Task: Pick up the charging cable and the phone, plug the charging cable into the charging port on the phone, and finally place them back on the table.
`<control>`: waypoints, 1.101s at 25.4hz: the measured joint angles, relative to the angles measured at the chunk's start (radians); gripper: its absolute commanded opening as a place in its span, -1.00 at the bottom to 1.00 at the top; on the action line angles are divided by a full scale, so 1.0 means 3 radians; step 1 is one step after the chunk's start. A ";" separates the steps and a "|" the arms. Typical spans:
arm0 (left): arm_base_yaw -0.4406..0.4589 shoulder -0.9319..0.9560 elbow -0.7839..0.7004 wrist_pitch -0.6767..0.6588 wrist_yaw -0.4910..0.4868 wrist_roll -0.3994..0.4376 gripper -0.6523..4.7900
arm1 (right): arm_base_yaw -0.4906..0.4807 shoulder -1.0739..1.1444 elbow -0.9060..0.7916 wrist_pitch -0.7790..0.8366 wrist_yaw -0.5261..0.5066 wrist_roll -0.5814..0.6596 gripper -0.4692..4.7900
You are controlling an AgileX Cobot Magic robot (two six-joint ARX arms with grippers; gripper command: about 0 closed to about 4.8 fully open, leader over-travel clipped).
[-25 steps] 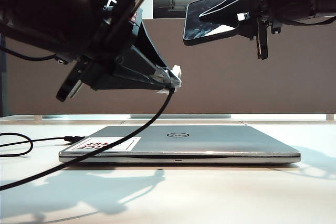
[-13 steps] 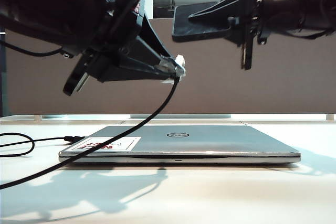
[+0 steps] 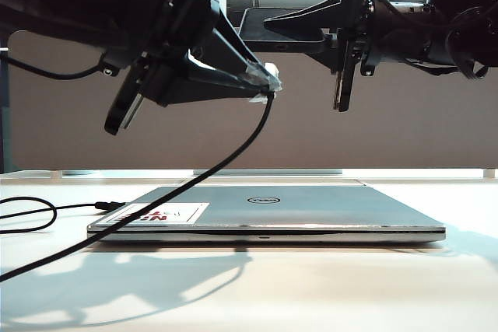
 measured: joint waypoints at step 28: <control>0.0000 0.0000 0.0000 0.0048 0.0003 -0.0003 -0.79 | 0.0094 0.0131 0.0000 0.0112 -0.0198 -0.0061 -0.84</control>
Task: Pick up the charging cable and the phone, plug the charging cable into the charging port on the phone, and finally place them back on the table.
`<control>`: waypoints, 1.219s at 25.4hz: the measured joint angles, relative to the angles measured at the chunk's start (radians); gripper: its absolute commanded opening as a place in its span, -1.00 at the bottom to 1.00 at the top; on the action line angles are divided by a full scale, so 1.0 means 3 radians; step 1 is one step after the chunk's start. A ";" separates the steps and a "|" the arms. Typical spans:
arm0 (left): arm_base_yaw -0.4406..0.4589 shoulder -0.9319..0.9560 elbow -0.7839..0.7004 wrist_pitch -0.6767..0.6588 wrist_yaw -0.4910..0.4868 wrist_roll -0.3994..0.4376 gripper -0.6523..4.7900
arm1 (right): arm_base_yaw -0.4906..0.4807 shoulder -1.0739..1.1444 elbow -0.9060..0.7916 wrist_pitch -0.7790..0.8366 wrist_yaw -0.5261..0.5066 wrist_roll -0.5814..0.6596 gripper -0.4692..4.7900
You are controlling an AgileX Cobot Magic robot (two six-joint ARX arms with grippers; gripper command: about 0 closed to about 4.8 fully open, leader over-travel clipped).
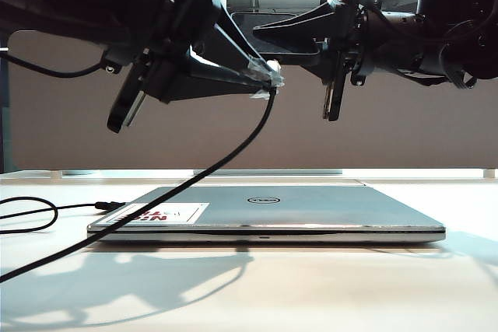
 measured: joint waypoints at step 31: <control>-0.0013 0.0008 -0.0005 0.0099 0.0042 0.0001 -0.79 | 0.0050 -0.0003 0.0004 0.0081 -0.0024 0.0009 -0.84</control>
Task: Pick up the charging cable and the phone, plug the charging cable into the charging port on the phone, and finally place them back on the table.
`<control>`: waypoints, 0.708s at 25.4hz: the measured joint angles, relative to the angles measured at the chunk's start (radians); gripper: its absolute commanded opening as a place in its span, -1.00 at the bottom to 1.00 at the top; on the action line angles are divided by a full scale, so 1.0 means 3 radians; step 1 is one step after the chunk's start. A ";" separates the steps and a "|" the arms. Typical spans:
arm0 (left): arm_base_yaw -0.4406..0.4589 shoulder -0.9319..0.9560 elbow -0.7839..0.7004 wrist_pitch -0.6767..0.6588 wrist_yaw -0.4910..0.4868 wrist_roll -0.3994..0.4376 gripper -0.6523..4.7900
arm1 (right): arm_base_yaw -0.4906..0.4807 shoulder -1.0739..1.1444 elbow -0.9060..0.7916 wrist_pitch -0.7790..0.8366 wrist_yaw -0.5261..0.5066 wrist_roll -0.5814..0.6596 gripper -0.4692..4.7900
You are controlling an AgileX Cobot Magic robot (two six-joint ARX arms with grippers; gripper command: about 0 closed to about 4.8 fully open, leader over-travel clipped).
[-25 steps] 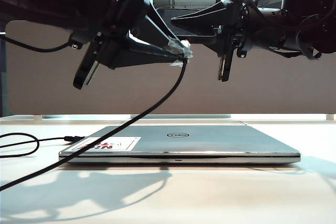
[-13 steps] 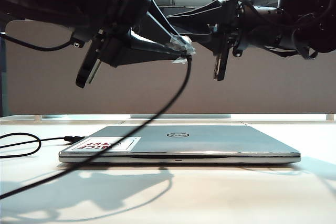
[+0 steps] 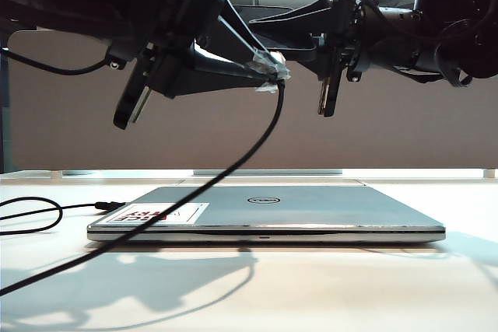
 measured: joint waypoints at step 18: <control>0.0001 -0.0001 0.0001 0.0071 -0.0011 0.0010 -0.79 | -0.0039 0.0001 0.0000 0.0224 0.0015 0.0257 -0.84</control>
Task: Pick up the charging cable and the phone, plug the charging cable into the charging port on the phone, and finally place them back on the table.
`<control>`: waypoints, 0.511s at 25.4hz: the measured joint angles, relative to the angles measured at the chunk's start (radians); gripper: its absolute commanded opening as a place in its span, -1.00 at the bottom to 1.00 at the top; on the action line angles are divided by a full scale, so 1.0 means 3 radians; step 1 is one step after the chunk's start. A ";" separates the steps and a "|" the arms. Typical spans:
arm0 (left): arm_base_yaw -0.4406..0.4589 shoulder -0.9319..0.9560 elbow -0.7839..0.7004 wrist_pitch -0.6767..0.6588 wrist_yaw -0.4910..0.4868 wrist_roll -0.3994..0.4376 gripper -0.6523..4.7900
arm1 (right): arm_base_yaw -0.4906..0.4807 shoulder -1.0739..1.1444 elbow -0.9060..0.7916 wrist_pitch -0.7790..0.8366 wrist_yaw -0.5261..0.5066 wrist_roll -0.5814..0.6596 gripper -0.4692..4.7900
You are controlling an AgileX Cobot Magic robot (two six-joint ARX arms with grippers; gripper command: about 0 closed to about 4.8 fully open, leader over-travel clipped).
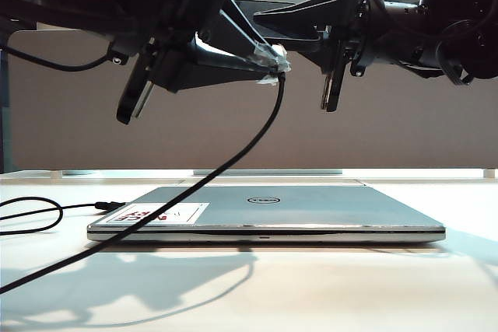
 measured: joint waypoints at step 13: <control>-0.0001 0.0000 0.0000 0.0000 0.0005 0.0000 -0.79 | 0.0000 0.0000 0.0000 0.0017 -0.0065 0.0003 -0.84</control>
